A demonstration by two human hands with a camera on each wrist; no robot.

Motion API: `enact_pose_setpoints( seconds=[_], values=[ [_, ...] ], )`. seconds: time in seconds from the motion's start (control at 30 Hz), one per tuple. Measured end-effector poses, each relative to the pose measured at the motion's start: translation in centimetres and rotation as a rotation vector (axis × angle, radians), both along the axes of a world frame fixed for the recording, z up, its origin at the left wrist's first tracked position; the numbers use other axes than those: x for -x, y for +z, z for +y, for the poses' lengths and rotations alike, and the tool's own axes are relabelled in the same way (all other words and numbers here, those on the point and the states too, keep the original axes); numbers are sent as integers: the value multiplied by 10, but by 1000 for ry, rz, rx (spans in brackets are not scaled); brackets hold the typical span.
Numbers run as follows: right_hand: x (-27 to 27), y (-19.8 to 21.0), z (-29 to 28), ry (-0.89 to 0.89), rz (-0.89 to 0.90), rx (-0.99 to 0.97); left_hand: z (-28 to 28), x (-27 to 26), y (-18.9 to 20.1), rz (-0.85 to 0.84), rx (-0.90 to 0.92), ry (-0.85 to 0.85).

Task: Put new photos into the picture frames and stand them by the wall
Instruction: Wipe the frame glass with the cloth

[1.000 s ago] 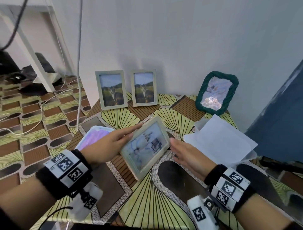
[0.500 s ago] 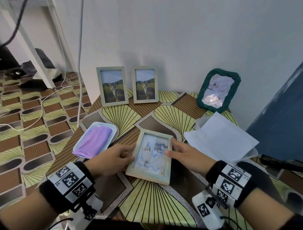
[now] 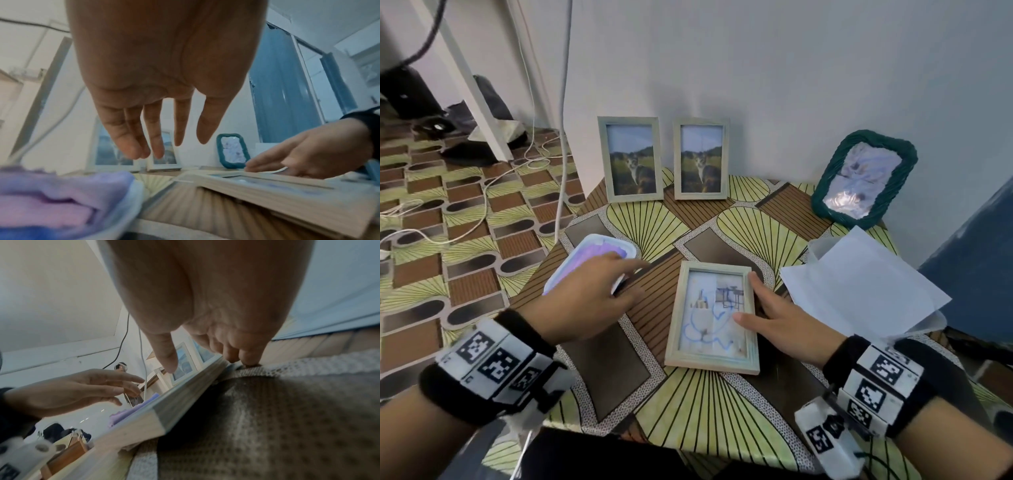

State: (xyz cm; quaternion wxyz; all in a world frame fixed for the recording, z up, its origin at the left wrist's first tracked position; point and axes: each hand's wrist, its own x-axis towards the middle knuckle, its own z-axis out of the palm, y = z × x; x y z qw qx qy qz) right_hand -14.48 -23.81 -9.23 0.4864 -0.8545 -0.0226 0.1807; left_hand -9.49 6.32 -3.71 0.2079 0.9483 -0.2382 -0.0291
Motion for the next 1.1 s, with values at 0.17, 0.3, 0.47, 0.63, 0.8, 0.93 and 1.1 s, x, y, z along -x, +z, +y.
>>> enact_pose_setpoints(
  seconds=[0.17,0.3,0.47,0.63,0.8,0.93,1.1],
  values=[
    [10,5,-3,116,-57,148,26,-20,-1,104,-392,39],
    [18,10,-3,199,-58,345,33,-25,-14,233,-473,35],
    [14,17,1,211,-28,424,38,-31,-17,207,-427,65],
    [3,17,2,226,-12,445,42,-36,-13,136,-452,79],
    [1,12,2,224,-32,438,41,-33,-16,45,-468,73],
    [2,10,1,226,-45,430,43,-34,-11,75,-349,110],
    [4,9,0,220,-58,387,34,-25,8,-41,-9,174]
  ],
)
